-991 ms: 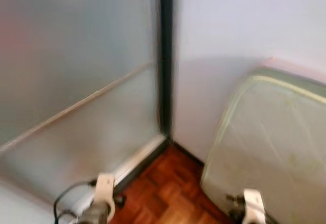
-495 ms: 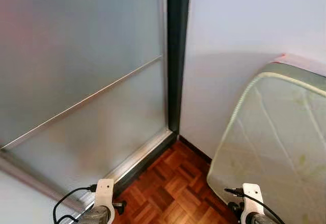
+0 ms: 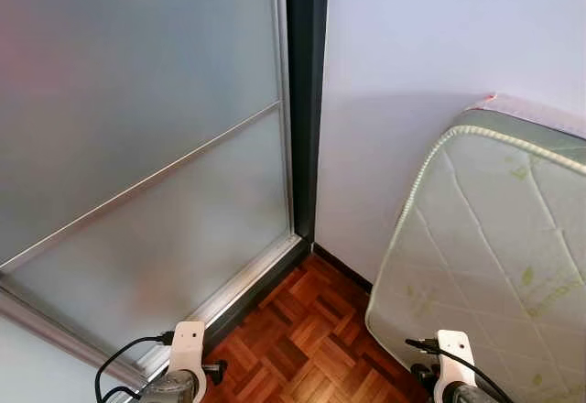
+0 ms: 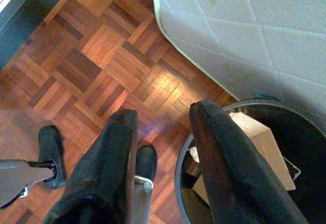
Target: Clean up the room
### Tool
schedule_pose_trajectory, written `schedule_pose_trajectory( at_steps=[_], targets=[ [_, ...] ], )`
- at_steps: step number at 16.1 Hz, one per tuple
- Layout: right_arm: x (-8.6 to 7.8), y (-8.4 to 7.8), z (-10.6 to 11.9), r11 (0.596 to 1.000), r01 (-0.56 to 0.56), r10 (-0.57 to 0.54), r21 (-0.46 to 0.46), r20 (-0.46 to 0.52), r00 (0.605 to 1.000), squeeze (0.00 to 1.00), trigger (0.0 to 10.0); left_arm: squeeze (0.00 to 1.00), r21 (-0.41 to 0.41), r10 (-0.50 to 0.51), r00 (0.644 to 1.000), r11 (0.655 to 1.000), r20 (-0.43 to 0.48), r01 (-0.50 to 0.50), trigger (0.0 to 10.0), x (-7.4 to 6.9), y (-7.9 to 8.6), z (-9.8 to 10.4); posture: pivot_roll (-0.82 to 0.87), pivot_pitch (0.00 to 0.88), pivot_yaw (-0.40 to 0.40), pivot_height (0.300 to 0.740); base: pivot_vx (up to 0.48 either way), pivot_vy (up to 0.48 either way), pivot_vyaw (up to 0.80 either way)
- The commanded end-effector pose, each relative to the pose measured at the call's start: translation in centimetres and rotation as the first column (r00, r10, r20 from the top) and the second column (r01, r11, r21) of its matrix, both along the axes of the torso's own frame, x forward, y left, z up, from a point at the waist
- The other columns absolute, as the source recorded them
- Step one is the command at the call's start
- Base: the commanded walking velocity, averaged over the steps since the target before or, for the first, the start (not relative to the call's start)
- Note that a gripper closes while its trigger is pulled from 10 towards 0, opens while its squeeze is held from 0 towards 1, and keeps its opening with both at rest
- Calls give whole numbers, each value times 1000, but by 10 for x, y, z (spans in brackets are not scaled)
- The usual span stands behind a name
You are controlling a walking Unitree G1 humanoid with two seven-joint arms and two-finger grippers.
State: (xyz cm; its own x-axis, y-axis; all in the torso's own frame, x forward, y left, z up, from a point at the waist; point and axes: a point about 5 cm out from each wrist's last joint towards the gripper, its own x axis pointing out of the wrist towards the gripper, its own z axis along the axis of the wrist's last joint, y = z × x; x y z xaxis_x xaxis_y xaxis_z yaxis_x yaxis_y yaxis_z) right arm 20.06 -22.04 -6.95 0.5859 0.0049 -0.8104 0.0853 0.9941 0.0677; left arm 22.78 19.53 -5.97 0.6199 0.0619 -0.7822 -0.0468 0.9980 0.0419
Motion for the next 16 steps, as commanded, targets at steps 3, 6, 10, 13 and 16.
schedule_pose_trajectory(
  at_steps=[3, 6, 10, 13, 16],
  targets=[
    [0, 1, 0, 1000, 5, -5, 8, -1, 1000, 0, 10000, 0, 8, 1, 1000, 1000, -11, -1, 10000, -1, 1, -1, -22, 54, 14, 740, 0, 0, 0],
    [0, 1, 0, 1000, 7, -7, 9, 2, 1000, 0, 10000, 0, 6, 4, 1000, 1000, -11, -4, 10000, -1, 1, -1, -22, 55, 14, 740, 0, 0, 0],
    [0, 1, 0, 1000, 7, -7, 9, 3, 1000, 0, 10000, 0, 5, 6, 1000, 1000, -11, -6, 10000, -1, 1, -1, -21, 57, 13, 740, -248, 0, 0],
    [0, 1, 0, 1000, 8, -8, 9, 3, 1000, 0, 10000, 0, 4, 6, 1000, 1000, -11, -6, 10000, -1, 1, -1, -21, 57, 14, 740, -285, 0, 0],
    [0, 1, 0, 1000, 8, -8, 10, 4, 1000, 0, 10000, 0, 5, 5, 1000, 1000, -11, -5, 10000, -1, 1, -1, -21, 53, 16, 740, -290, 0, 0]
  ],
)
